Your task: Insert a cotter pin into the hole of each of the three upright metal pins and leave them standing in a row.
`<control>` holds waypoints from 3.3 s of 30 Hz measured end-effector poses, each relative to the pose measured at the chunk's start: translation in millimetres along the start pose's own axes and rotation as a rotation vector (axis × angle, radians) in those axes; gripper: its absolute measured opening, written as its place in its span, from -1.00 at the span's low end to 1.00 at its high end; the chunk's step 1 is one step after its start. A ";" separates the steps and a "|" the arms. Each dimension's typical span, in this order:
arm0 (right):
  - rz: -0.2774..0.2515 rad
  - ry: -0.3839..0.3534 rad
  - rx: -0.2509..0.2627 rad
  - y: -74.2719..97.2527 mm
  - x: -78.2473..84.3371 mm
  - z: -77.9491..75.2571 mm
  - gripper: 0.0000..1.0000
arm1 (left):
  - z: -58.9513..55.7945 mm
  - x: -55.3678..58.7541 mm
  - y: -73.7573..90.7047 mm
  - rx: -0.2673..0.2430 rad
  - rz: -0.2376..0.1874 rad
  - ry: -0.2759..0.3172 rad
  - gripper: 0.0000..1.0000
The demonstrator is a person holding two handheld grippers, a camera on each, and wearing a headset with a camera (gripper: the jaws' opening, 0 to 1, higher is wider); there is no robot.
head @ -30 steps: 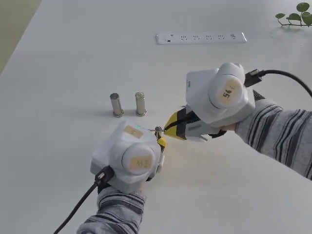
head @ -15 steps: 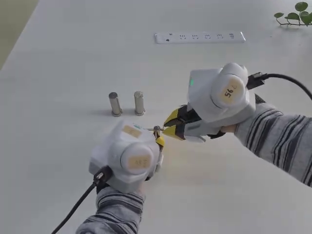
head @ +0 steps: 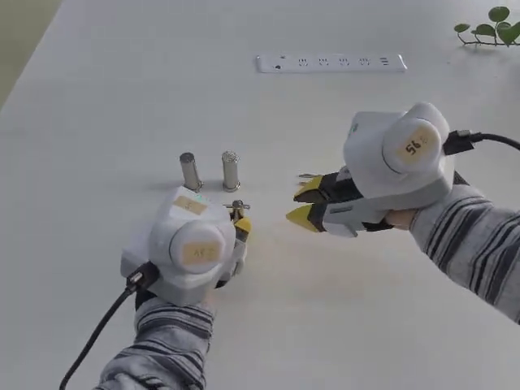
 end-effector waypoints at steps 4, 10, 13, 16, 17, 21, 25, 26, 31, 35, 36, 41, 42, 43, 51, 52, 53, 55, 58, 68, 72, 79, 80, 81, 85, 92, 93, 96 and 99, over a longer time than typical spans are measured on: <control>-0.015 -0.044 0.014 0.9 2.8 -1.6 -0.73 | 14.1 -2.2 1.6 -0.009 -0.005 -0.005 -0.90; -0.039 -0.100 0.025 -0.5 2.9 -1.2 -0.69 | 35.4 -2.2 3.6 -0.025 0.000 -0.014 -0.90; -0.046 -0.120 0.030 -1.6 2.4 -1.1 -0.67 | 44.1 -0.7 3.6 -0.035 0.004 -0.019 -0.90; -0.049 -0.132 0.036 -1.7 1.8 0.1 -0.67 | 52.7 0.7 3.5 -0.048 0.009 -0.015 -0.90; -0.049 -0.135 0.036 -2.0 2.2 -0.1 -0.67 | 54.5 0.9 3.3 -0.050 0.011 -0.012 -0.90; -0.048 -0.150 0.041 -2.5 3.8 0.9 -0.67 | 61.2 1.6 0.9 -0.045 0.004 -0.006 -0.90; -0.048 -0.163 0.042 -2.8 5.4 1.0 -0.67 | 62.0 2.7 -0.2 -0.042 0.010 -0.009 -0.90; -0.048 -0.167 0.044 -2.8 5.5 0.7 -0.67 | 62.2 3.1 -0.8 -0.039 0.008 -0.005 -0.90; -0.052 -0.182 0.051 -2.5 6.0 -2.0 -0.67 | 62.3 3.7 -1.9 -0.041 0.012 -0.002 -0.90; -0.052 -0.188 0.050 -2.9 5.8 -0.9 -0.67 | 62.1 3.2 -2.7 -0.036 0.011 -0.005 -0.90; -0.053 -0.190 0.051 -3.2 5.9 -0.9 -0.67 | 62.3 3.2 -3.0 -0.036 0.011 -0.003 -0.90; -0.052 -0.197 0.049 -3.3 6.0 0.0 -0.67 | 62.9 4.1 -3.4 -0.036 0.010 0.017 -0.89; -0.052 -0.198 0.048 -3.3 6.4 -0.3 -0.67 | 62.9 4.1 -3.6 -0.036 0.011 0.014 -0.89; -0.053 -0.200 0.048 -3.5 6.8 -0.4 -0.67 | 62.6 4.2 -3.8 -0.037 0.013 0.010 -0.89; -0.056 -0.212 0.049 -4.3 8.6 -1.9 -0.67 | 62.8 5.2 -4.4 -0.032 0.016 0.015 -0.88; -0.056 -0.212 0.049 -3.9 8.7 -1.8 -0.67 | 62.2 5.5 -4.4 -0.024 0.018 0.021 -0.86; -0.056 -0.212 0.050 -3.7 8.5 -1.3 -0.66 | 62.0 5.8 -4.4 -0.022 0.020 0.024 -0.84; -0.059 -0.214 0.052 -3.2 8.3 -1.3 -0.66 | 62.2 6.0 -4.1 -0.022 0.021 0.022 -0.77; -0.064 -0.216 0.058 -2.7 7.0 -1.7 -0.65 | 61.1 6.1 -3.3 -0.016 0.025 0.028 -0.65; -0.131 -0.178 0.081 -9.7 -16.3 -13.5 -0.64 | 58.2 -2.6 13.0 0.018 -0.014 0.027 -0.18; -0.159 -0.165 0.080 -17.7 -28.4 -17.0 -0.62 | 56.8 -6.0 19.8 0.026 -0.029 0.040 0.00; -0.216 -0.169 0.084 -38.8 -45.3 -27.7 -0.57 | 54.8 -8.9 32.5 0.043 -0.045 0.066 0.25; -0.223 -0.172 0.089 -41.6 -46.5 -29.6 -0.57 | 54.0 -9.5 34.1 0.047 -0.046 0.066 0.28; -0.230 -0.175 0.093 -44.2 -47.7 -30.0 -0.56 | 53.7 -10.0 35.4 0.047 -0.047 0.067 0.31; -0.235 -0.193 0.084 -59.5 -49.9 -31.1 -0.55 | 50.5 -12.7 41.8 0.054 -0.053 0.068 0.45; -0.229 -0.189 0.062 -84.1 -49.8 -33.6 -0.59 | 44.2 -14.9 48.6 0.069 -0.065 0.077 0.60; -0.227 -0.190 0.062 -86.6 -49.5 -35.9 -0.60 | 44.0 -15.3 49.1 0.070 -0.066 0.077 0.62; -0.234 -0.207 0.060 -92.0 -50.3 -36.1 -0.64 | 43.8 -17.1 51.2 0.070 -0.069 0.074 0.68; -0.237 -0.215 0.058 -96.0 -51.5 -33.9 -0.68 | 44.2 -19.1 52.4 0.073 -0.078 0.076 0.74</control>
Point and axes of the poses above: the centre of the closed fingertips' face, and the gripper's own axes: y roughly backward along the fingers, z roughly to its left, x roughly out of its underside, the point moved 5 cm from there along y, roughly backward along the fingers, and after that the axes turned 7 degrees about -z, right-handed, at the moved point
